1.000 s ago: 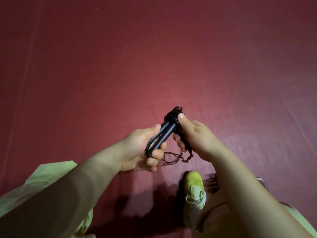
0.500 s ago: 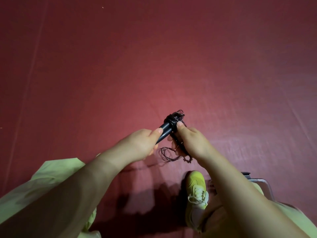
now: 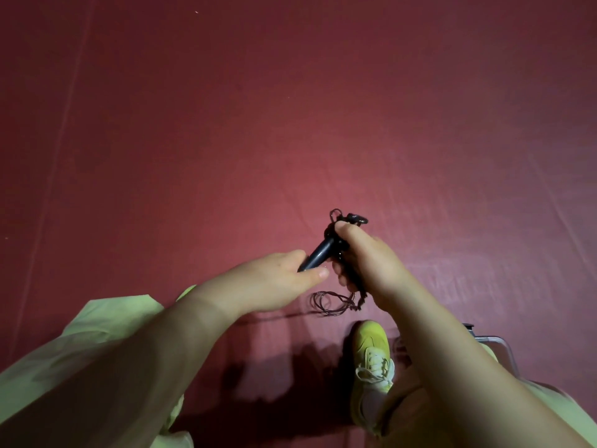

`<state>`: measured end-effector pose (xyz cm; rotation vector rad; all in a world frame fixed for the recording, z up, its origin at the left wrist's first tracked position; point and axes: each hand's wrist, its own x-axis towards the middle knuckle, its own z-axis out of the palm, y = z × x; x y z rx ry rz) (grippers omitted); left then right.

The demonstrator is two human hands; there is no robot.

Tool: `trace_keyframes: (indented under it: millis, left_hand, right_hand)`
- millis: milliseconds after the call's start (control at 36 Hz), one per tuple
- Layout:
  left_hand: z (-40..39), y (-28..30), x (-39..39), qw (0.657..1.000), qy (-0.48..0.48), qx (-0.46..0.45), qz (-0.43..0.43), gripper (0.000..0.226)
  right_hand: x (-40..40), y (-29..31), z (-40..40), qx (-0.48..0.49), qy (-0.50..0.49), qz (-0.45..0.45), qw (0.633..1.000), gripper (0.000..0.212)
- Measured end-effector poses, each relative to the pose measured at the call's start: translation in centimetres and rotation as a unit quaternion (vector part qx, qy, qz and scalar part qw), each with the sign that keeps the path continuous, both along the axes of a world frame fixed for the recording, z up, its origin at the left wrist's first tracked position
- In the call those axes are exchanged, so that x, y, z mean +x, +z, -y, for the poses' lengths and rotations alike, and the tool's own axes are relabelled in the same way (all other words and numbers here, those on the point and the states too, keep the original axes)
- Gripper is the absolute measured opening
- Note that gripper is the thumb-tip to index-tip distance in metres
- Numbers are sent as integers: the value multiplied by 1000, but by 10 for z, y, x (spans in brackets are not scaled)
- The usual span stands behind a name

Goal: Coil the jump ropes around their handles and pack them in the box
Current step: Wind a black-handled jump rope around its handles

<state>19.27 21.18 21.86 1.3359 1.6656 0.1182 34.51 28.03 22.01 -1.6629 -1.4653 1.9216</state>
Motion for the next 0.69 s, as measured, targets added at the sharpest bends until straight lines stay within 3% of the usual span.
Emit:
trace_keyframes:
  millis: [83, 222, 278, 361, 417, 556, 611, 694]
  left_hand:
    - [-1, -4, 2, 987, 52, -31, 152, 35]
    - [1, 5, 6, 902, 128, -92, 402, 29]
    - [3, 7, 5, 842, 176, -123, 495, 37]
    - [4, 12, 8, 707, 190, -189, 655, 45]
    - [4, 16, 14, 670, 207, -203, 684, 52]
    - [1, 25, 28, 655, 242, -231, 678, 51]
    - [-2, 28, 24, 683, 244, -232, 648, 49]
    - [-6, 32, 14, 745, 246, -215, 582, 41]
  right_hand:
    - [0, 5, -1, 72, 10, -22, 997, 40]
    - [0, 10, -1, 105, 28, -73, 991, 38]
    - [1, 10, -5, 100, 21, -108, 989, 48]
    - [5, 9, -8, 75, 24, -176, 981, 56]
    - [7, 11, -7, 59, 41, -212, 975, 54]
    - [12, 8, -7, 84, 75, -217, 970, 43]
    - [14, 8, -9, 88, 105, -216, 967, 50]
    - [14, 13, -11, 110, 134, -186, 967, 80]
